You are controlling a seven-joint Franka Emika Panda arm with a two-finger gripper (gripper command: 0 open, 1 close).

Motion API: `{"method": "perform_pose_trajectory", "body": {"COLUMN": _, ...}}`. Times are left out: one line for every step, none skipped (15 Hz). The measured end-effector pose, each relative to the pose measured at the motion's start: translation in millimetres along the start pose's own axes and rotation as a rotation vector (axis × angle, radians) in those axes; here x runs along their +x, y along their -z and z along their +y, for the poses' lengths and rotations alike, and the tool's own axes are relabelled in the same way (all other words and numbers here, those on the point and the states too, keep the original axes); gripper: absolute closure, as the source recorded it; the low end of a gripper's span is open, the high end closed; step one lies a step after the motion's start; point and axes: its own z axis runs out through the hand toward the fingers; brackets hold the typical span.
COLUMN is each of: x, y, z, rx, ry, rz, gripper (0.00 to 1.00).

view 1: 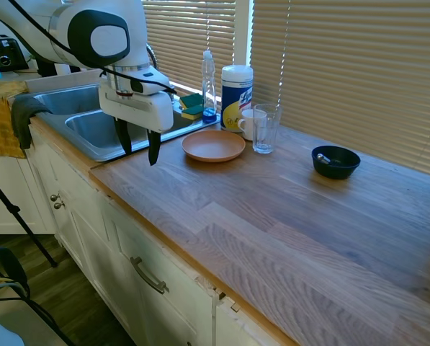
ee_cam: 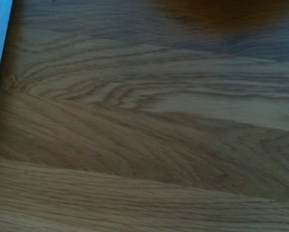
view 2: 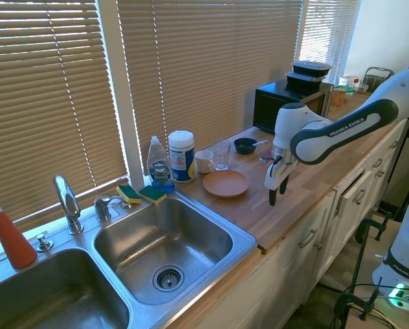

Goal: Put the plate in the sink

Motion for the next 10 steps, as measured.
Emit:
{"method": "perform_pose_trajectory", "body": {"x": 0, "y": 0, "z": 0, "rx": -0.001, "ry": 0.0, "rz": -0.001, "gripper": 0.0}}
{"method": "perform_pose_trajectory", "body": {"x": 0, "y": 0, "z": 0, "rx": 0.0, "ry": 0.0, "rz": 0.0, "gripper": 0.0}}
{"method": "perform_pose_trajectory", "body": {"x": 2, "y": 3, "z": -2, "rx": 0.006, "ry": -0.001, "rz": 0.004, "gripper": 0.0}}
{"method": "perform_pose_trajectory", "body": {"x": 7, "y": 8, "z": -4, "rx": 0.016, "ry": -0.008, "rz": 0.011, "gripper": 0.0}}
{"method": "perform_pose_trajectory", "body": {"x": 16, "y": 14, "z": -5, "rx": 0.027, "ry": -0.021, "rz": 0.016, "gripper": 0.0}}
{"method": "perform_pose_trajectory", "body": {"x": 27, "y": 19, "z": -6, "rx": 0.037, "ry": -0.04, "rz": 0.019, "gripper": 0.0}}
{"method": "perform_pose_trajectory", "body": {"x": 43, "y": 21, "z": -5, "rx": 0.043, "ry": -0.065, "rz": 0.019, "gripper": 0.0}}
{"method": "perform_pose_trajectory", "body": {"x": 59, "y": 21, "z": -4, "rx": 0.048, "ry": -0.09, "rz": 0.016, "gripper": 0.0}}
{"method": "perform_pose_trajectory", "body": {"x": 76, "y": 21, "z": -3, "rx": 0.055, "ry": -0.112, "rz": 0.012, "gripper": 0.0}}
{"method": "perform_pose_trajectory", "body": {"x": 94, "y": 20, "z": -4, "rx": 0.062, "ry": -0.131, "rz": 0.009, "gripper": 0.0}}
